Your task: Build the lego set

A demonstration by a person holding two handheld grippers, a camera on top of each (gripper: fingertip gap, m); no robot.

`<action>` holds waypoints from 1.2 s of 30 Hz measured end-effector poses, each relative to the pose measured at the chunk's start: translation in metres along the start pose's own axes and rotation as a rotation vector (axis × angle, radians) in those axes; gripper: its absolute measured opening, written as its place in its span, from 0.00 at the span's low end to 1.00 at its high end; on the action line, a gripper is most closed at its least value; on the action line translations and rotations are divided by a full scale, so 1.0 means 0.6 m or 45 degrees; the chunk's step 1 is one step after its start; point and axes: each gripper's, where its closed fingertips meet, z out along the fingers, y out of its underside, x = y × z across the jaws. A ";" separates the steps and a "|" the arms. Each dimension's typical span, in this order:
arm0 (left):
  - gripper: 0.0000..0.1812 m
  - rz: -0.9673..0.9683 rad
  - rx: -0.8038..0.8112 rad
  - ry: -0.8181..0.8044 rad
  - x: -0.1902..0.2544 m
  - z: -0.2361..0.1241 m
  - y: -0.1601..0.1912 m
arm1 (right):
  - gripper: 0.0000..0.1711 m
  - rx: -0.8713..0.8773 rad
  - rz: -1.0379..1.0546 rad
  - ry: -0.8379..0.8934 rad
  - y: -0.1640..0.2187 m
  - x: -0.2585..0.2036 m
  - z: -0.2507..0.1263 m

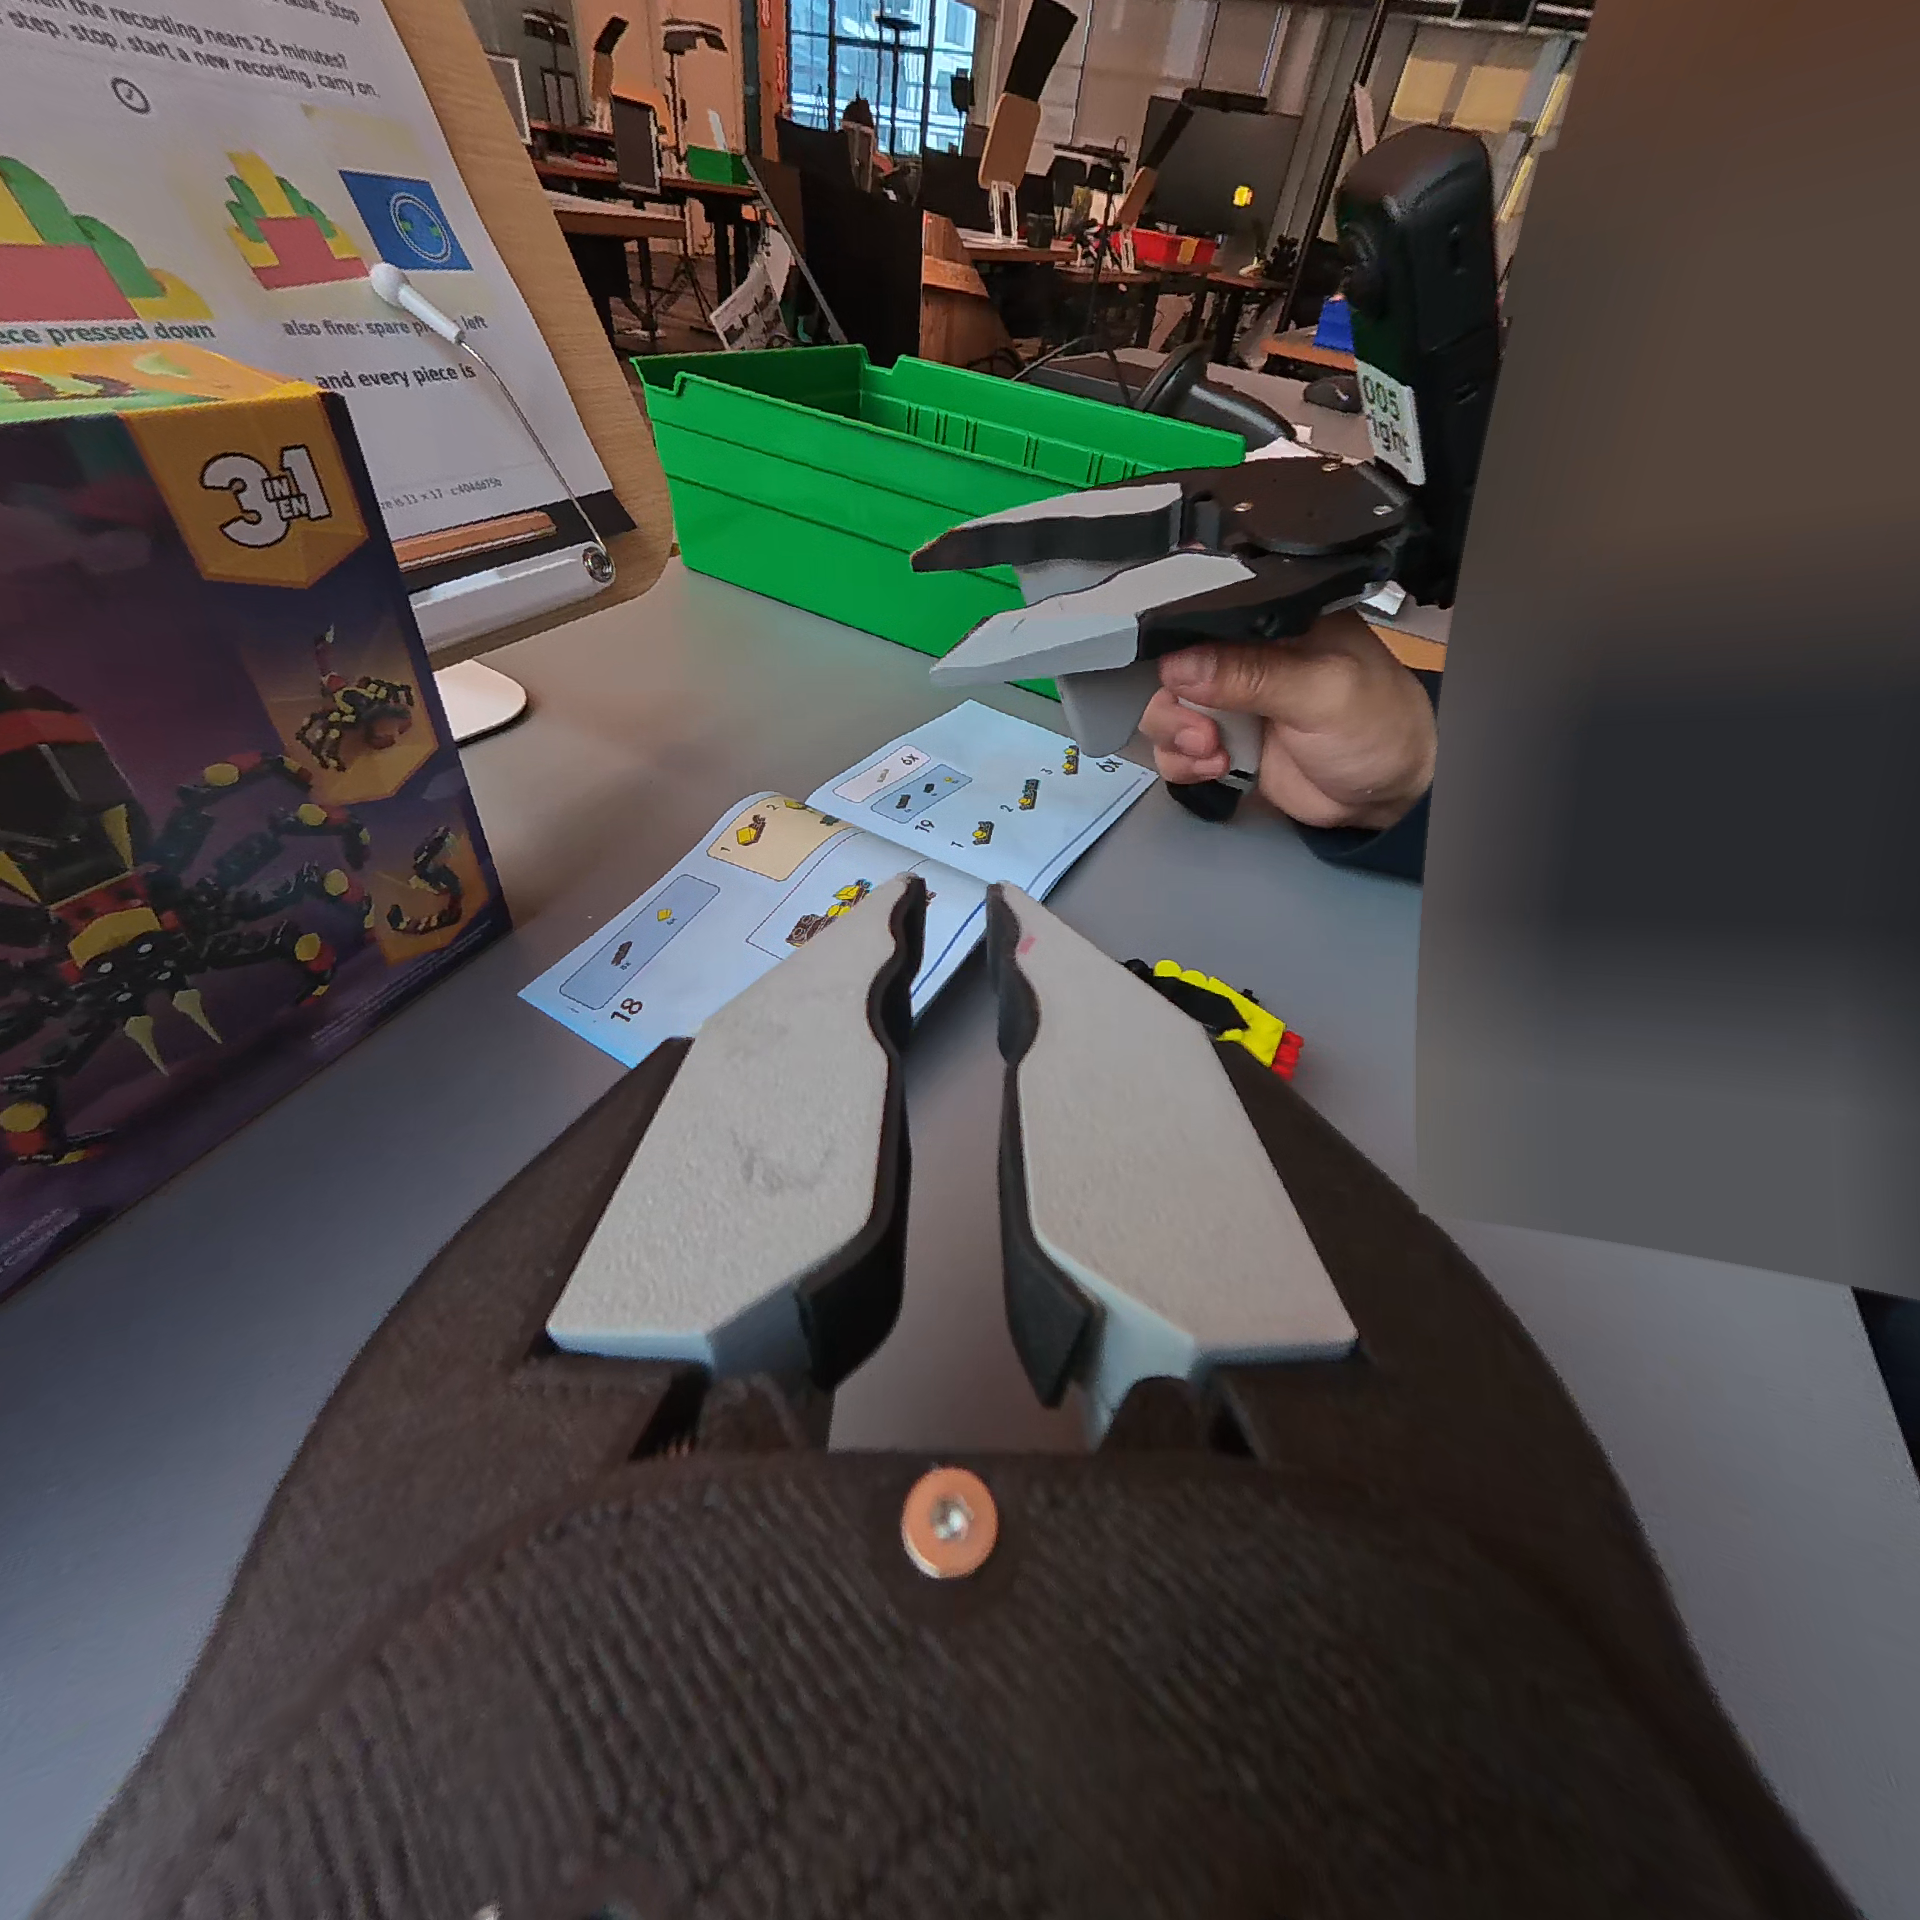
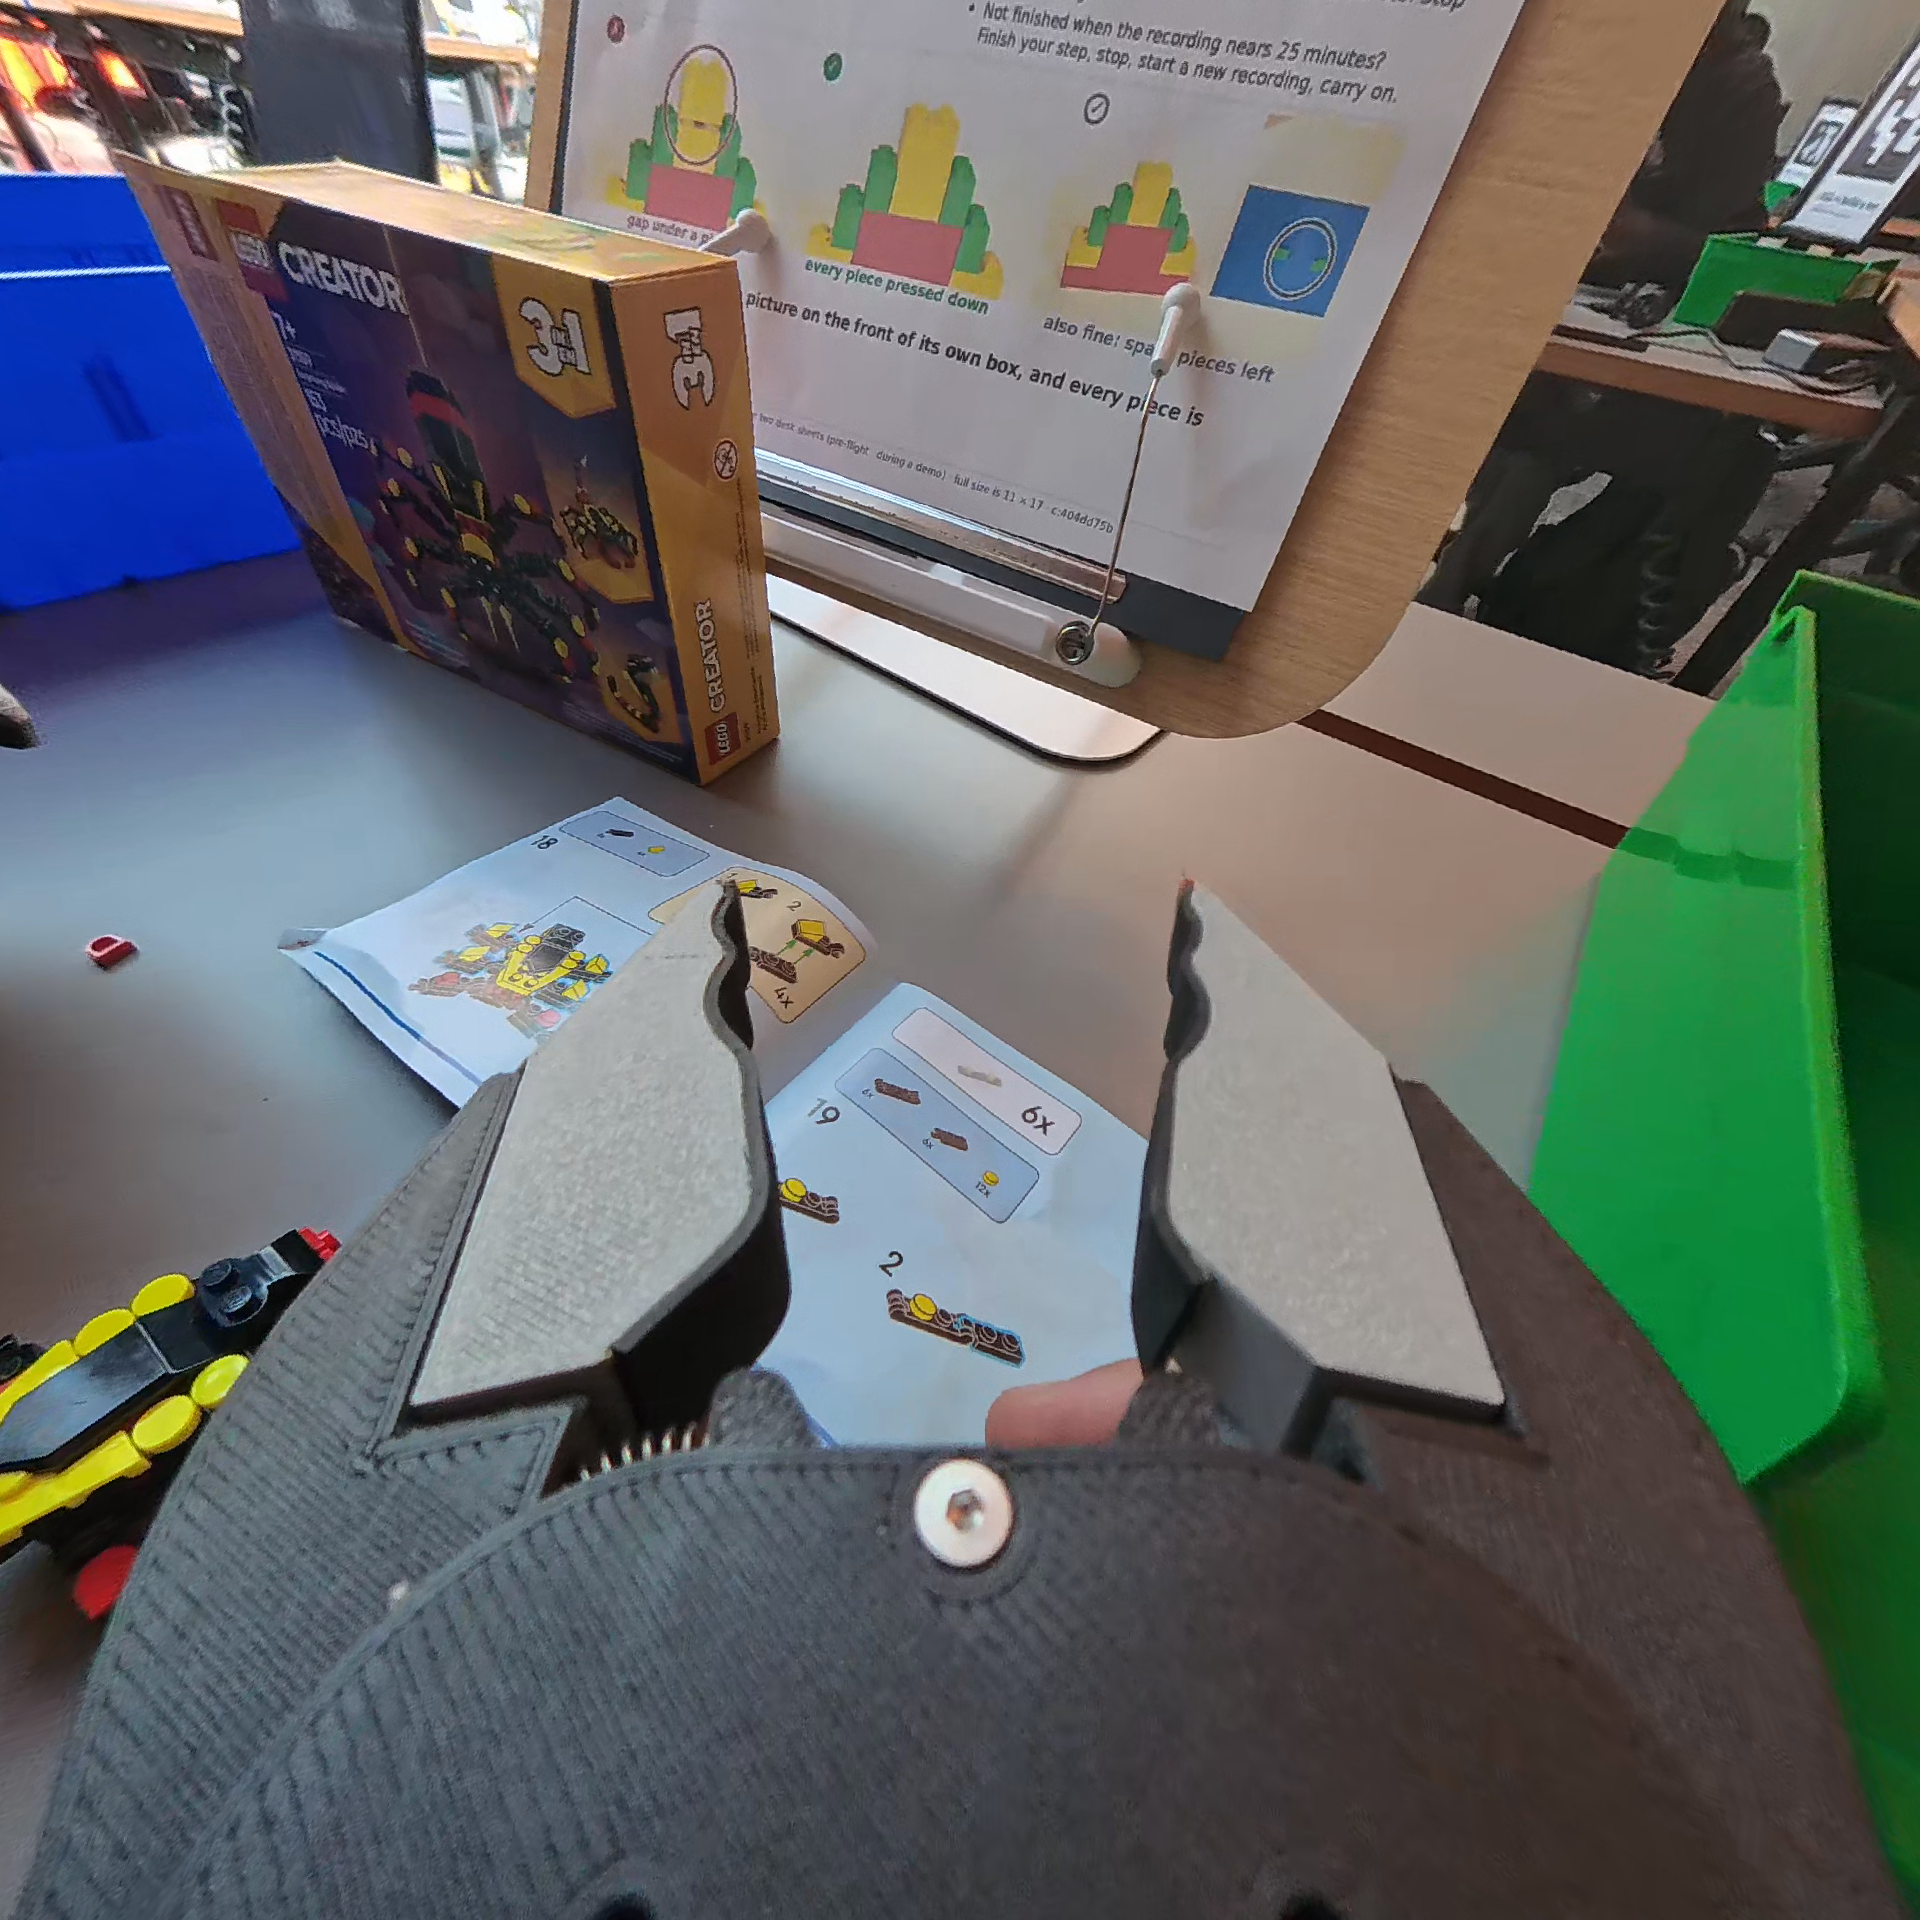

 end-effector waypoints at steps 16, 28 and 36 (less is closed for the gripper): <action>0.05 0.015 -0.014 -0.004 0.003 0.005 0.004 | 0.37 -0.053 -0.007 -0.084 0.012 -0.019 0.007; 0.05 0.051 -0.001 -0.023 0.004 0.001 -0.003 | 0.30 -0.061 0.020 -0.110 0.015 -0.019 0.007; 0.05 0.105 -0.003 -0.037 0.006 0.000 -0.004 | 0.26 -0.071 -0.003 -0.140 0.017 -0.027 0.008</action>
